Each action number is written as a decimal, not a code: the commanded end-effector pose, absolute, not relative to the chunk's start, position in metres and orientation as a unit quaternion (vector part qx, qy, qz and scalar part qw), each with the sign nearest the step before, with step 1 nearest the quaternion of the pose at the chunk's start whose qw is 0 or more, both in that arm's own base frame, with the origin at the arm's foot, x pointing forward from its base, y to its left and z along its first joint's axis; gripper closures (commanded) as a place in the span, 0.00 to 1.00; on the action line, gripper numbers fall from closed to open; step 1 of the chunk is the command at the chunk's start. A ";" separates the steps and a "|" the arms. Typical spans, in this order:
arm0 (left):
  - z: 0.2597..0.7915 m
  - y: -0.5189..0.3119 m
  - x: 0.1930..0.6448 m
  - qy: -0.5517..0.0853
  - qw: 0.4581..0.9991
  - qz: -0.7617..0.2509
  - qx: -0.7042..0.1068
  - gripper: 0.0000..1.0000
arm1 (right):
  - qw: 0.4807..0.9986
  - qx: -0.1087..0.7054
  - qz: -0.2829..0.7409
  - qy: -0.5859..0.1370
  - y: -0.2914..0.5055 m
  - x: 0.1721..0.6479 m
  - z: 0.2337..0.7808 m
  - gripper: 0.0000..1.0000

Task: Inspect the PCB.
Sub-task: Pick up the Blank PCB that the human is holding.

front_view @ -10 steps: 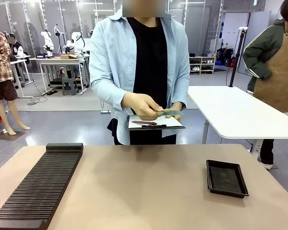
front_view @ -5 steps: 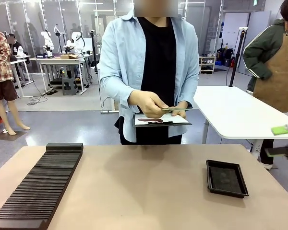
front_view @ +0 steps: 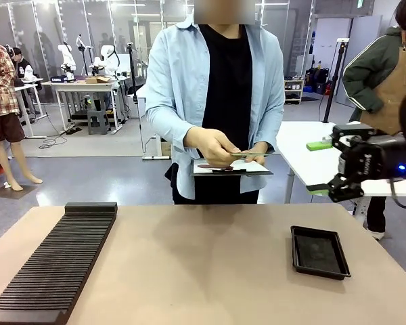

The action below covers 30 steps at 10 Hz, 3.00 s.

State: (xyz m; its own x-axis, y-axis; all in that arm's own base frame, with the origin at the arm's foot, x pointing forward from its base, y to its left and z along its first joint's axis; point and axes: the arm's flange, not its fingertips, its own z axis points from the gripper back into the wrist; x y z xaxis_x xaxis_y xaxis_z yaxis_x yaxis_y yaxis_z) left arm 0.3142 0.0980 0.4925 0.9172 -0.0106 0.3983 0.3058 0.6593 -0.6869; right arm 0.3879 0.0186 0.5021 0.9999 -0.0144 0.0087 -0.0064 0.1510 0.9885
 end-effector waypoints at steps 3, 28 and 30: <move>0.496 0.098 0.312 -0.174 0.896 -0.087 -0.399 0.00 | 0.739 0.671 -0.036 0.044 0.060 0.417 0.499 0.00; 0.496 0.098 0.312 -0.174 0.896 -0.087 -0.399 0.00 | 0.702 0.702 -0.076 0.097 0.112 0.464 0.464 1.00; 0.496 0.098 0.312 -0.174 0.896 -0.087 -0.399 0.00 | 0.702 0.702 -0.076 0.097 0.112 0.464 0.464 1.00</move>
State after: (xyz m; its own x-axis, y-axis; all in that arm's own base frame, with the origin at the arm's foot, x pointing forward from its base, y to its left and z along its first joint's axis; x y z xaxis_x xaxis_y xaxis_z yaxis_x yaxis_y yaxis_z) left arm 0.3141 0.0981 0.4925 0.9171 -0.0103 0.3985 0.3060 0.6587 -0.6874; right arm 0.4640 0.1115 0.4629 0.9694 0.0283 -0.2439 0.2438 0.0045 0.9698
